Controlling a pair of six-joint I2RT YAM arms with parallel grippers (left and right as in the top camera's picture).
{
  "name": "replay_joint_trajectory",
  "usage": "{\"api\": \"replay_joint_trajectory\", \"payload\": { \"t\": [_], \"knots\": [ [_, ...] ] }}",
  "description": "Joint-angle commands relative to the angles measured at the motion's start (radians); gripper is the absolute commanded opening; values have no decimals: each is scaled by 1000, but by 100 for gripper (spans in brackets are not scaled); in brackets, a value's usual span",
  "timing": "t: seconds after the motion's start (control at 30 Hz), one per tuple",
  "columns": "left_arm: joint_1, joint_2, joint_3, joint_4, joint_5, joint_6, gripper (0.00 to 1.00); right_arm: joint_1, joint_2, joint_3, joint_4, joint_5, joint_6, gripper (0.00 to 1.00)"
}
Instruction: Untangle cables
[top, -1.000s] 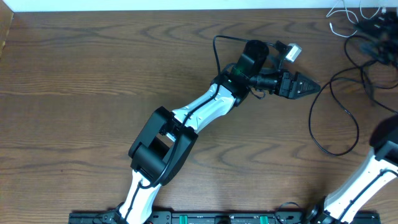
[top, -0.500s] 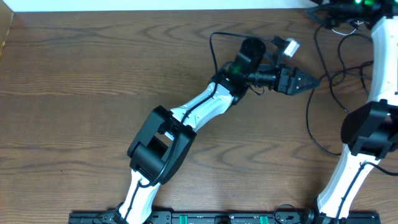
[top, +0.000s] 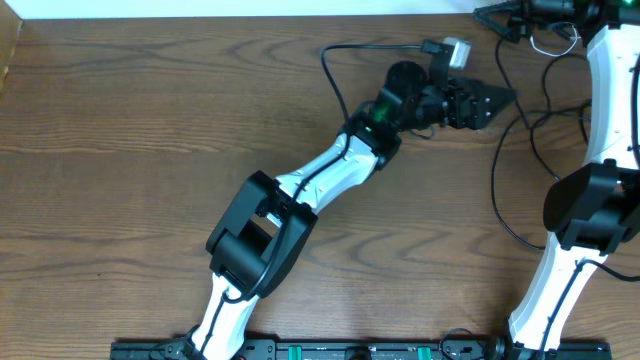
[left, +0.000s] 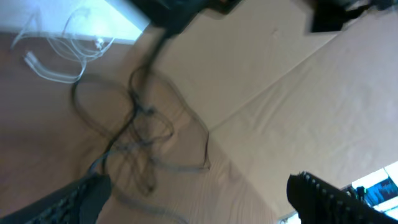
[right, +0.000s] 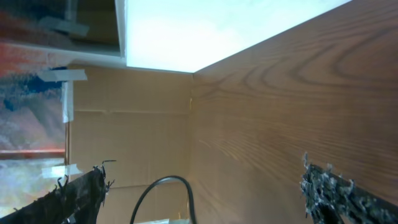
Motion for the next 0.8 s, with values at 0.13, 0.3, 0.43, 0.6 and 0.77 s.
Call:
{"api": "replay_joint_trajectory", "payload": {
  "t": [0.13, 0.3, 0.43, 0.6, 0.77],
  "knots": [
    [-6, 38, 6, 26, -189, 5, 91, 27, 0, 16, 8, -96, 15, 99],
    [-10, 97, 6, 78, -313, 4, 83, 42, 0, 16, 8, -137, 11, 99],
    [-17, 100, 6, 111, -358, 4, 82, 64, 0, 16, 8, -143, 11, 99],
    [-23, 100, 6, 200, -357, -2, 81, 95, 0, 16, 8, -143, 12, 99],
    [-31, 100, 6, 243, -356, -25, 72, 114, 0, 16, 8, -143, 12, 99]
  ]
}}
